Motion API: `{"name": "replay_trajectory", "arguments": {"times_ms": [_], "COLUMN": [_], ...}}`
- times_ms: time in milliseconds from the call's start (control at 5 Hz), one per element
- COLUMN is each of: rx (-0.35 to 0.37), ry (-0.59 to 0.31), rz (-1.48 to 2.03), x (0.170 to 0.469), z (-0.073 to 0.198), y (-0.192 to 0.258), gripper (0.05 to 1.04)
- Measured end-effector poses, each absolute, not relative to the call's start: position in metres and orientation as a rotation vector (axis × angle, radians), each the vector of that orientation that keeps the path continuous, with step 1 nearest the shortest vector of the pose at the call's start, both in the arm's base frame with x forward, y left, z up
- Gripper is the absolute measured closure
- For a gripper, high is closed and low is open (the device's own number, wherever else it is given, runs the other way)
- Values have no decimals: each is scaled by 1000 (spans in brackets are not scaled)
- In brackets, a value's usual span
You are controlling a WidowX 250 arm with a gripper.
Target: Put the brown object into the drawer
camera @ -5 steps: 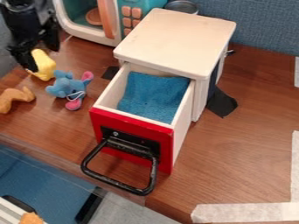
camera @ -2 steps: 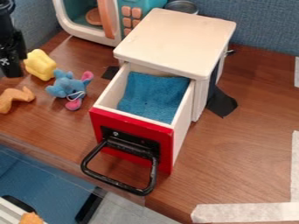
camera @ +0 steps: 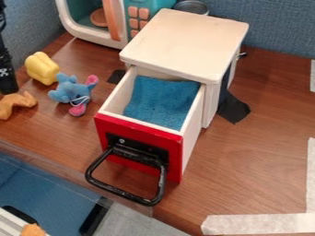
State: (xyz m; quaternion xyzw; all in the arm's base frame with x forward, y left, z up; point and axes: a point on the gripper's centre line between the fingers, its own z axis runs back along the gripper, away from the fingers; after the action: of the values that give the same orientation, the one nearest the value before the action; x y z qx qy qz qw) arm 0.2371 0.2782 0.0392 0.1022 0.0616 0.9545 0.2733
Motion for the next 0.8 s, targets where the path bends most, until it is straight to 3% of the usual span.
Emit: {"name": "replay_trajectory", "arguments": {"times_ms": [200,800], "rx": [301,317], "ry": [272,306], "rz": [2613,2626], "x": [231,221], "z": [29,18], "y": [278,275], "gripper": [83,83]}}
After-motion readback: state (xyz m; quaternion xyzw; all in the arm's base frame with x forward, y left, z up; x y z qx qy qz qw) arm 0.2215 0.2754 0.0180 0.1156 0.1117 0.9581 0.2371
